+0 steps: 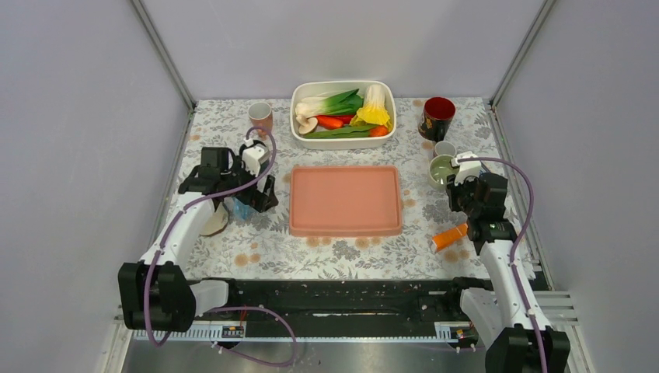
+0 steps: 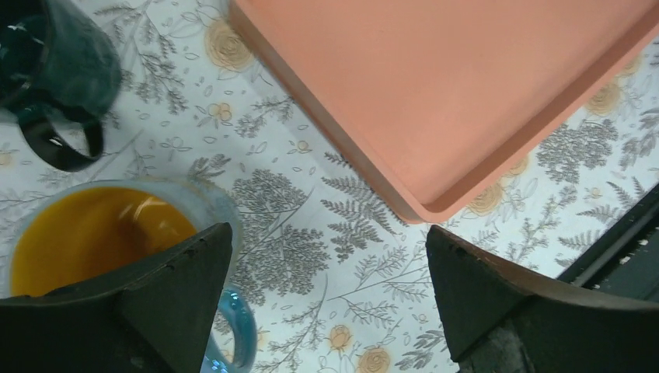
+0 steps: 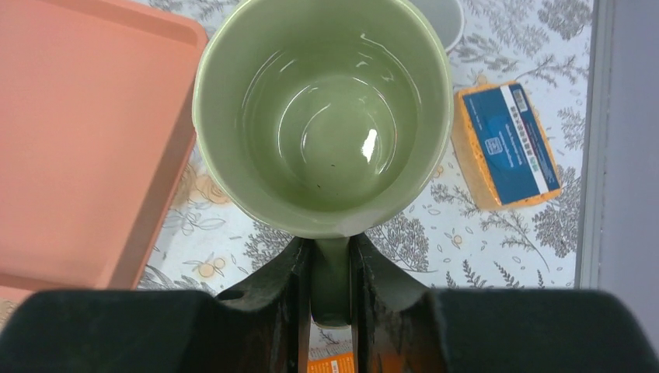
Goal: Turn the mug right side up
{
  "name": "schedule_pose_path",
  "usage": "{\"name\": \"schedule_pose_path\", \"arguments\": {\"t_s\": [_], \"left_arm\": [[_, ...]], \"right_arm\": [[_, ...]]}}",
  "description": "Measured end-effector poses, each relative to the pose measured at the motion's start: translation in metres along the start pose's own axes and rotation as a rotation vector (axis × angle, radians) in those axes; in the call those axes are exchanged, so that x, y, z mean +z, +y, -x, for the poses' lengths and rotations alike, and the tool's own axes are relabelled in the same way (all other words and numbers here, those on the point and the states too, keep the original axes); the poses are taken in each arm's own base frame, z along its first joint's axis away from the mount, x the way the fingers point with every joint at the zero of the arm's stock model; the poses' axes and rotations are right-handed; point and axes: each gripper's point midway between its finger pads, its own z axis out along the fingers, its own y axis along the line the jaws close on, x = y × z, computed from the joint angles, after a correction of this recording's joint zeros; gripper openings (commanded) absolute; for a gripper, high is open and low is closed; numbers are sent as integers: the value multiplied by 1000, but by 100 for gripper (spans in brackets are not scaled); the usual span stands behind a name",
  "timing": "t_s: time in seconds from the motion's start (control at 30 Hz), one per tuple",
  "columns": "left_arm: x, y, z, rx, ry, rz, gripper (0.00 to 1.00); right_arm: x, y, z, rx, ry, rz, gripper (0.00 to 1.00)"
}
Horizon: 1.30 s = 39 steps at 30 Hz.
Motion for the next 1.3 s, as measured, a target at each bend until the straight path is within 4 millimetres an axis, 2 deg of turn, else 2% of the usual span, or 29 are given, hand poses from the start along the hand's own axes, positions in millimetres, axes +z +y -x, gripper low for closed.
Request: {"name": "schedule_pose_path", "arguments": {"t_s": [0.4,0.5,0.9,1.1,1.3], "left_arm": [[-1,10,-35,-30,54,7,99],[-5,11,-37,-31,43,17,99],[-8,12,-33,-26,15,17,99],[-8,12,-32,-29,12,14,99],[-9,12,-32,-32,9,12,99]], "right_arm": [[14,-11,-53,33,141,38,0],[16,-15,-63,55,165,46,0],[19,-15,-75,38,176,90,0],[24,-12,-94,39,244,125,0],[26,-15,-93,33,249,147,0]]}}
